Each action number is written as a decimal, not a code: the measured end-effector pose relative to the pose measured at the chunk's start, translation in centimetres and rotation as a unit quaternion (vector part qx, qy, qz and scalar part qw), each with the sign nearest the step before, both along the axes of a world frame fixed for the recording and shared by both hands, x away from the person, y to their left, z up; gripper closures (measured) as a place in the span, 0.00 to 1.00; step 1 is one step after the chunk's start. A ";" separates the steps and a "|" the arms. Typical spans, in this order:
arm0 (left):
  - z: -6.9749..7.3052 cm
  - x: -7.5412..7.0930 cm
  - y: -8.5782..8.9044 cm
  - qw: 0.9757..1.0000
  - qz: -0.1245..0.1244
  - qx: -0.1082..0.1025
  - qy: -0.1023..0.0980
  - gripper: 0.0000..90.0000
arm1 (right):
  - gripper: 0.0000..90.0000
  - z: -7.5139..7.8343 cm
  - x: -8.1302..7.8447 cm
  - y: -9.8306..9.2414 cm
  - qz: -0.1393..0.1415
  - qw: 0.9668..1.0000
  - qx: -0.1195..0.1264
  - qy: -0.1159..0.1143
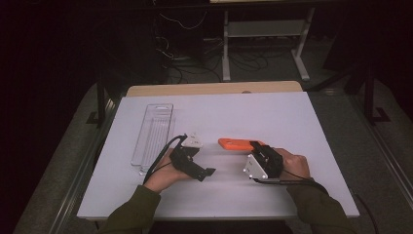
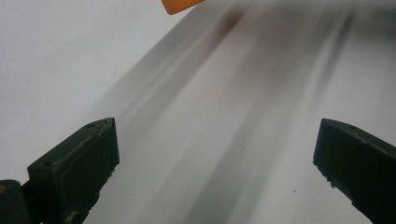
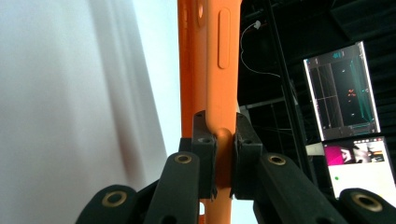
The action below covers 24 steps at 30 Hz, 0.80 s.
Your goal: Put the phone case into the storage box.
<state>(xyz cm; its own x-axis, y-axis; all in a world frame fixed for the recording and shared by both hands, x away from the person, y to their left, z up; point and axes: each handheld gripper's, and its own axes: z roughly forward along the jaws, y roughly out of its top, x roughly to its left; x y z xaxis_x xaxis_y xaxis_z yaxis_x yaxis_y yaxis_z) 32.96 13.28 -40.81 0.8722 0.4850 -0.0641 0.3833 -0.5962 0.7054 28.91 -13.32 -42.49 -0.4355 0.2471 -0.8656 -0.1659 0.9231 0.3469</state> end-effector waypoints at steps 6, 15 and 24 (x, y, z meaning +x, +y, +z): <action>-0.1 0.0 0.0 1.000 0.000 -0.002 0.002 0.00 | 0.89 0.1 0.1 0.0 -0.002 1.000 0.023 0.012; 0.0 0.0 0.0 1.000 0.000 -0.003 0.001 0.00 | 0.89 0.5 0.3 -0.2 -0.006 0.999 0.029 0.024; 0.1 -0.1 0.0 1.000 0.005 -0.015 0.002 0.00 | 0.90 0.8 0.3 -0.2 -0.004 0.998 0.055 0.042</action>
<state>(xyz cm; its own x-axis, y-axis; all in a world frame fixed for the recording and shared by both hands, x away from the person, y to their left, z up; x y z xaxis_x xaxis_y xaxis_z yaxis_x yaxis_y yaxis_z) 32.86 13.26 -40.70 0.8673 0.4910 -0.0824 0.3917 -0.5708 0.7216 29.21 -13.51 -41.70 -0.5023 0.3425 -0.7939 -0.1244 0.8800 0.4584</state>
